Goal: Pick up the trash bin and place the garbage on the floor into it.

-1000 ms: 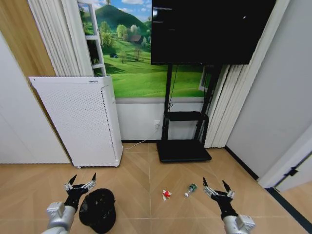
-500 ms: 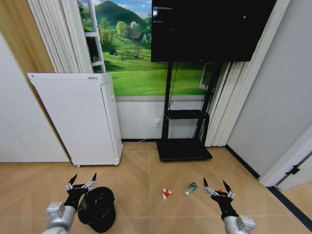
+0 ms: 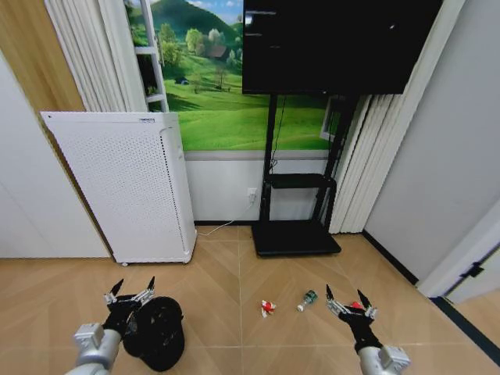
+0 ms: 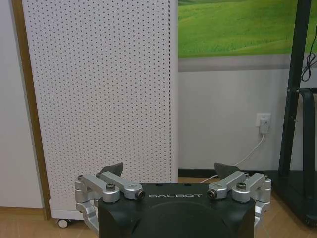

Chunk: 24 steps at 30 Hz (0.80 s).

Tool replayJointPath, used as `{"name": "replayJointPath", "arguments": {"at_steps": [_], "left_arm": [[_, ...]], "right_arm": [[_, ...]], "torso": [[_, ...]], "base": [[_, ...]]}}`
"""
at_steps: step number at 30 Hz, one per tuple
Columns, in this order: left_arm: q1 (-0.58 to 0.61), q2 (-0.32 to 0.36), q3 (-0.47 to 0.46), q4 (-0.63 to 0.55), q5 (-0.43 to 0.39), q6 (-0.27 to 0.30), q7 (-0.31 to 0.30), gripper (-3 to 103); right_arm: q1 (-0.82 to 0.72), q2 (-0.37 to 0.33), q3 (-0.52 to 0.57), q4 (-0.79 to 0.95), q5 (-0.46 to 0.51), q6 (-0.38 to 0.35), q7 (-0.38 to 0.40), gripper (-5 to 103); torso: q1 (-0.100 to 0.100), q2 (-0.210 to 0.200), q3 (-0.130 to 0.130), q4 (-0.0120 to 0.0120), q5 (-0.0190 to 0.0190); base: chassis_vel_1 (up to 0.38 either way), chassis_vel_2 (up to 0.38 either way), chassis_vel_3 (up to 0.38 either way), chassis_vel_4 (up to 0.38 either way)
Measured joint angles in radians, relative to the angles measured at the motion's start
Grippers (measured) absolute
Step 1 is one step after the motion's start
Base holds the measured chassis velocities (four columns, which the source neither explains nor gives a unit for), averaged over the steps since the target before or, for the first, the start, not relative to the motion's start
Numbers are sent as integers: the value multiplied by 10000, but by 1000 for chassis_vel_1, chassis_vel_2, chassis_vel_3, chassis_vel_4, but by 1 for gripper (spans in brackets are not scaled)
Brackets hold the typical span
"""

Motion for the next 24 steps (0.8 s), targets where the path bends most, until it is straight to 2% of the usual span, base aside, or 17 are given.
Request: {"name": "replayJointPath", "arguments": {"at_steps": [10, 19, 24], "left_arm": [[-67, 78, 10, -37, -46, 25, -4, 100], [-66, 36, 8, -14, -43, 16, -15, 100], [-38, 33, -47, 6, -74, -7, -18, 100]], "right_arm": [[-27, 0, 6, -6, 12, 34, 3, 100], [-16, 0, 5, 33, 9, 32, 9, 100], [-37, 0, 7, 93, -7, 24, 10, 100]], "torso": [[-114, -438, -321, 0, 0], [-169, -662, -489, 0, 0], [-231, -995, -761, 0, 0]], "base": [[0, 0, 0, 0], [0, 0, 0, 0], [0, 0, 0, 0]]}}
